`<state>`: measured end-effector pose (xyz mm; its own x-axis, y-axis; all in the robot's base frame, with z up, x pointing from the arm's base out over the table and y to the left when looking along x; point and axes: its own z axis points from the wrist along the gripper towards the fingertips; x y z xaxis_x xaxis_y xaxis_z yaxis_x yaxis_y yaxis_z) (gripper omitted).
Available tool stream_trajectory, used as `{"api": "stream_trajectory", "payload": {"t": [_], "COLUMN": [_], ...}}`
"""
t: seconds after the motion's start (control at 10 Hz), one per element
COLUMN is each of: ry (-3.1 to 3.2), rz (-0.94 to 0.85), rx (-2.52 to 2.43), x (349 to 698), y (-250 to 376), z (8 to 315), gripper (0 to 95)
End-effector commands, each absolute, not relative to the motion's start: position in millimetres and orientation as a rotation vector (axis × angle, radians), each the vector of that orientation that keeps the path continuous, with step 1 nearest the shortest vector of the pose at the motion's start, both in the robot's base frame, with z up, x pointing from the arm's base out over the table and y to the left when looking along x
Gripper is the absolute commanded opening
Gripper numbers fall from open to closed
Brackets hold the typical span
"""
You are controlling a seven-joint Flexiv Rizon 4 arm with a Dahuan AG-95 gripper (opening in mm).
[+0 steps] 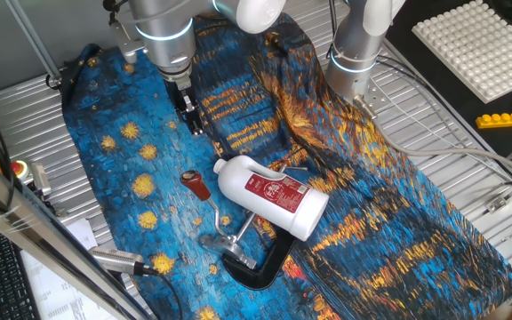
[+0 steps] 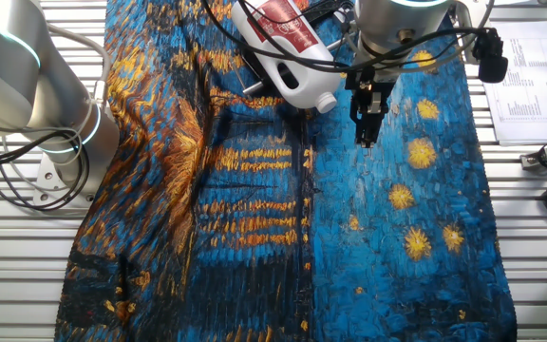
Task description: Push down the lever
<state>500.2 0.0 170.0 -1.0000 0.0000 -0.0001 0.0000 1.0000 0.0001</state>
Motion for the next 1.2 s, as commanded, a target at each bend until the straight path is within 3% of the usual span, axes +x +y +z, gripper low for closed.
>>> {"api": "stream_trajectory", "payload": {"t": [0.1, 0.2, 1.2], "ry": [3.1, 3.103, 3.084], "rz": [0.116, 0.113, 0.106], "rx": [-0.393, -0.395, -0.522], "x": [500, 500, 515], "y": [0, 0, 1], "z": [170, 170, 169], "gripper": [95.0, 0.0, 0.0]}}
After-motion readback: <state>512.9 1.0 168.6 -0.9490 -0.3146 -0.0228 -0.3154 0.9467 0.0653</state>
